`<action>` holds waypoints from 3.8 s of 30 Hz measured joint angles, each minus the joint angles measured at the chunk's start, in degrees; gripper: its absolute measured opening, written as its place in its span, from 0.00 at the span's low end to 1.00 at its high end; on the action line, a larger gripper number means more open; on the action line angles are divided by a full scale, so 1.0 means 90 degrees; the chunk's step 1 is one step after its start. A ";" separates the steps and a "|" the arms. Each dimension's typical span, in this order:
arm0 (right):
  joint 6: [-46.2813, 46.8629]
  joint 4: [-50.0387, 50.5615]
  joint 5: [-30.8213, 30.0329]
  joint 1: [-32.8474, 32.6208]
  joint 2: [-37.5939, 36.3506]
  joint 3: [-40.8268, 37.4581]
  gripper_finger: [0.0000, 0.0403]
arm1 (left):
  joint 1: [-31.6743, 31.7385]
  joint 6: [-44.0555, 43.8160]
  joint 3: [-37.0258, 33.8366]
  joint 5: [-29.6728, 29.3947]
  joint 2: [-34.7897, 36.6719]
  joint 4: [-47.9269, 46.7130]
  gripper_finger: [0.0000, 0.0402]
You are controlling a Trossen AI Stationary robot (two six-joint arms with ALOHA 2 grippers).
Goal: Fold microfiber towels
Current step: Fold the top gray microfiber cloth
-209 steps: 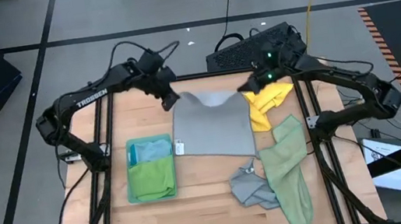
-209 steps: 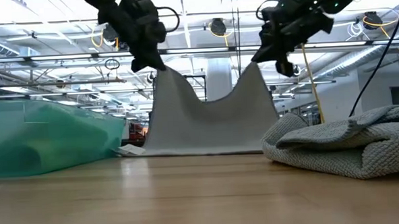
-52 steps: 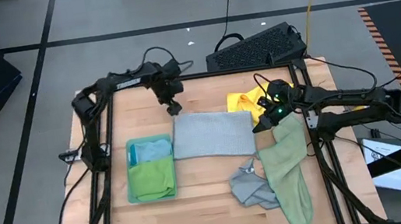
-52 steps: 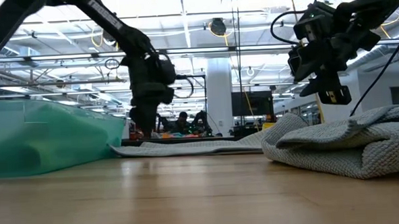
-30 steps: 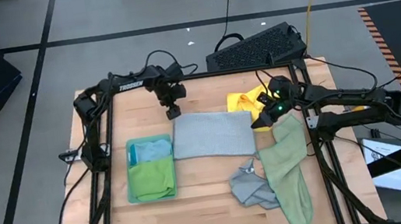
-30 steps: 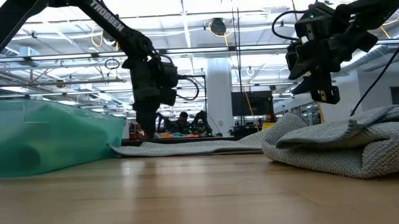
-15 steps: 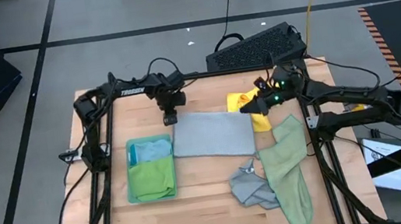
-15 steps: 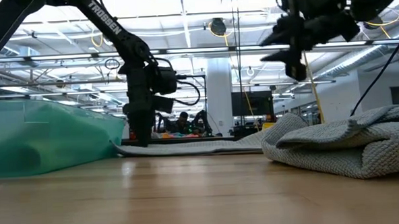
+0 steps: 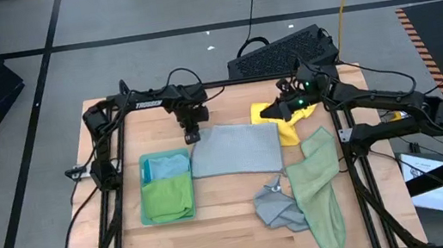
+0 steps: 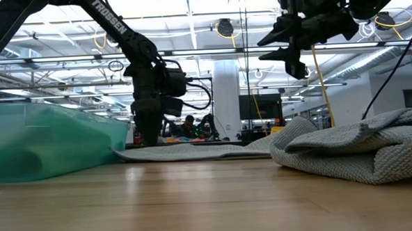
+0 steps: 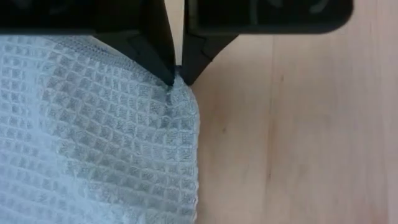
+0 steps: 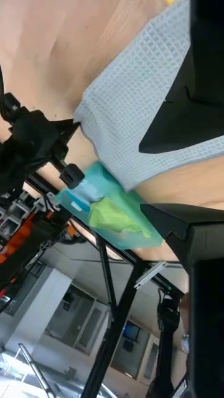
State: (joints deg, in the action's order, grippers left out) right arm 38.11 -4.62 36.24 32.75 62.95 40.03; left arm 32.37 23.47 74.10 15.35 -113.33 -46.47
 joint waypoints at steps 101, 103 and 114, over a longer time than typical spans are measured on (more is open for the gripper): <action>-0.4479 -0.1355 0.1649 -0.0599 0.4930 0.3174 0.01 | -0.3163 -0.5605 -0.1432 -0.1877 0.3139 0.0742 0.71; -0.4532 -0.1323 0.1654 -0.0567 0.4895 0.3177 0.01 | -0.3196 -0.5629 -0.1695 -0.1986 0.3198 0.0883 0.71; -0.4686 -0.1202 0.1652 -0.0554 0.4877 0.3172 0.01 | -0.3022 -0.5043 -0.2530 -0.1776 0.3265 0.1935 0.71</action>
State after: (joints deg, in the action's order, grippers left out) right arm -4.07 -15.44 51.11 27.77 106.85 68.58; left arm 5.17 -21.91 51.32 -0.63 -83.94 -29.06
